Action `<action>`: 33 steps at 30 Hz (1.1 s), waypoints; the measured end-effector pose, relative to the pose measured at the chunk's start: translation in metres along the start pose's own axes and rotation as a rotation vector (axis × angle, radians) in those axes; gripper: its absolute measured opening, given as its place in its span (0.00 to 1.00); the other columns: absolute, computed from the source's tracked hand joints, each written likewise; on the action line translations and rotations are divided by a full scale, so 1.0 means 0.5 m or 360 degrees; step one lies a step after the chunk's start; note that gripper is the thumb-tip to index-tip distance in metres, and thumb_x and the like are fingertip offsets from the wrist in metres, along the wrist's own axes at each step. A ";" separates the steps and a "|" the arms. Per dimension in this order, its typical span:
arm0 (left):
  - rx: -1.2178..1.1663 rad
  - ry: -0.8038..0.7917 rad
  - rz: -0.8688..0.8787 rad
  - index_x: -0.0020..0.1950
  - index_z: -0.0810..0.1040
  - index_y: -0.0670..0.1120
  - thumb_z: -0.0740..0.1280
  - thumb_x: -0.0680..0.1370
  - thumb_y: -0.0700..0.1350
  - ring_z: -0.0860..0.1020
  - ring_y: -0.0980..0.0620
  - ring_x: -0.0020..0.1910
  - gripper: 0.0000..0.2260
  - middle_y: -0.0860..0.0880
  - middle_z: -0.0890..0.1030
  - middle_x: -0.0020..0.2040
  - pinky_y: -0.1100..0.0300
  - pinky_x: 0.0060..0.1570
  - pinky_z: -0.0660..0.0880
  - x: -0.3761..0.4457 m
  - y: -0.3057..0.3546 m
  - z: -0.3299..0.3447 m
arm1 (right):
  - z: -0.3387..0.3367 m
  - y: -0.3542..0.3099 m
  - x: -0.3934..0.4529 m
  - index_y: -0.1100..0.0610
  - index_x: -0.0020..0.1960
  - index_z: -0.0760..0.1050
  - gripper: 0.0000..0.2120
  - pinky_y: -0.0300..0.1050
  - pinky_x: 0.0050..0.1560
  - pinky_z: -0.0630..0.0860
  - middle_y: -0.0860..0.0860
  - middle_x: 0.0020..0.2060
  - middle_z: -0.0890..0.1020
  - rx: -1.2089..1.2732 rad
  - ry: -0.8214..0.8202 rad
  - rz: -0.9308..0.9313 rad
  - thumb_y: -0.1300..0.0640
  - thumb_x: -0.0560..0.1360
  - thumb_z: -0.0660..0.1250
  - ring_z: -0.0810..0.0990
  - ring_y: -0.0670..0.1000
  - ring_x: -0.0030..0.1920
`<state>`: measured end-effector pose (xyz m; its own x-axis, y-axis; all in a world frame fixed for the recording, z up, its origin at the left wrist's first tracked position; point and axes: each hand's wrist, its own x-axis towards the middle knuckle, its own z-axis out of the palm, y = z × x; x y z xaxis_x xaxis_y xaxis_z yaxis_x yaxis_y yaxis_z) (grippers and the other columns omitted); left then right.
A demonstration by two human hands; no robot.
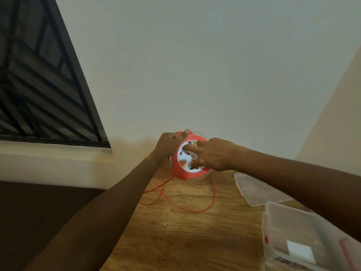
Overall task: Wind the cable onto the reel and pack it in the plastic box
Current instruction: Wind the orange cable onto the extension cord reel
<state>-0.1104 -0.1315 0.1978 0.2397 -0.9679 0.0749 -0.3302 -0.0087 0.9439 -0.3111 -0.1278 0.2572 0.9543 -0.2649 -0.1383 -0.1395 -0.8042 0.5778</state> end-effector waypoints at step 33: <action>-0.0106 0.0438 0.0062 0.41 0.85 0.45 0.68 0.80 0.61 0.87 0.44 0.40 0.20 0.45 0.88 0.39 0.48 0.45 0.84 -0.009 0.010 -0.001 | 0.022 -0.082 0.085 0.55 0.79 0.52 0.40 0.52 0.61 0.75 0.54 0.72 0.70 0.2057 0.0345 0.1426 0.44 0.74 0.67 0.74 0.58 0.66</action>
<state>-0.1126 -0.1270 0.2022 0.4698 -0.8627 0.1874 -0.2855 0.0524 0.9569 -0.2678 -0.1118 0.2189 0.4455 -0.8946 0.0344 -0.6668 -0.3572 -0.6540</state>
